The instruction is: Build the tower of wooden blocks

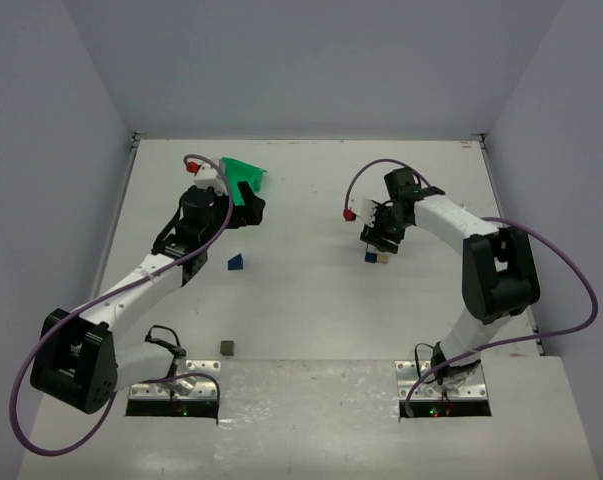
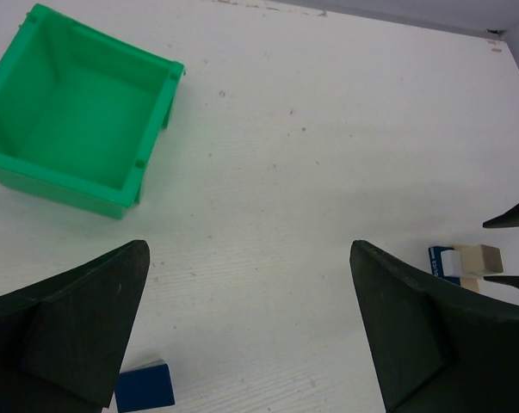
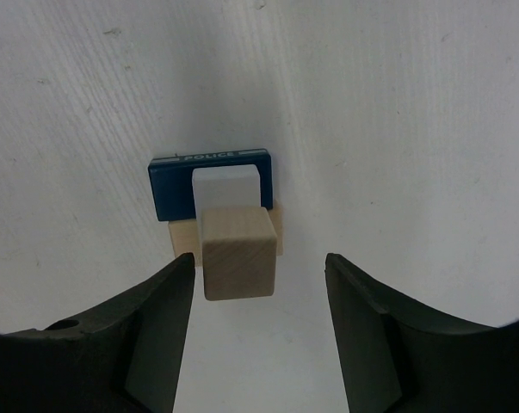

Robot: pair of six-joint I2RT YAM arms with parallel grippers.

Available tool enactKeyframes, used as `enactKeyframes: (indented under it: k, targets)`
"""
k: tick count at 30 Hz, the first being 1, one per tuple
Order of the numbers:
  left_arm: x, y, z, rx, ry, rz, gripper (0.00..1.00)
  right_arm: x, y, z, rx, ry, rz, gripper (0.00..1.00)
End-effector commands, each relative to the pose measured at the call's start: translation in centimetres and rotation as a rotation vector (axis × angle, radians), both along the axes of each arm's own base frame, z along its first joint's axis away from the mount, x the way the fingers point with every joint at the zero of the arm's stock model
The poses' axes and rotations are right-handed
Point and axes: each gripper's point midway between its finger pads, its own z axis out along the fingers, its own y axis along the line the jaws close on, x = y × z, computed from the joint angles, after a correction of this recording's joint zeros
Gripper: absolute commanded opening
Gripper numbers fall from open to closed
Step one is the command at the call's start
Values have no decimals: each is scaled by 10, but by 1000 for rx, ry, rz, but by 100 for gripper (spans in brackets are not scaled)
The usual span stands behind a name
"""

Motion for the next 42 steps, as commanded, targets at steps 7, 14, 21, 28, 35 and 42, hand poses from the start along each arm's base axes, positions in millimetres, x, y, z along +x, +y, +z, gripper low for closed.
enactKeyframes:
  k: [7,14,21,28,35,42]
  targets:
    - [7,-12,25,-14,-64,-40,100,1,9,17,35,-42,30,66]
    - [8,-8,25,-18,-57,-10,100,22,15,47,70,-130,-18,99]
    - [8,2,38,-47,-71,65,100,26,49,107,166,-251,38,99]
    - [12,18,47,-102,-66,191,100,1,141,162,384,-334,135,99]
    - [6,40,39,-87,-6,319,100,-44,223,209,733,-206,134,99]
    - [-15,47,21,-130,64,360,100,-49,224,166,730,-213,-125,99]
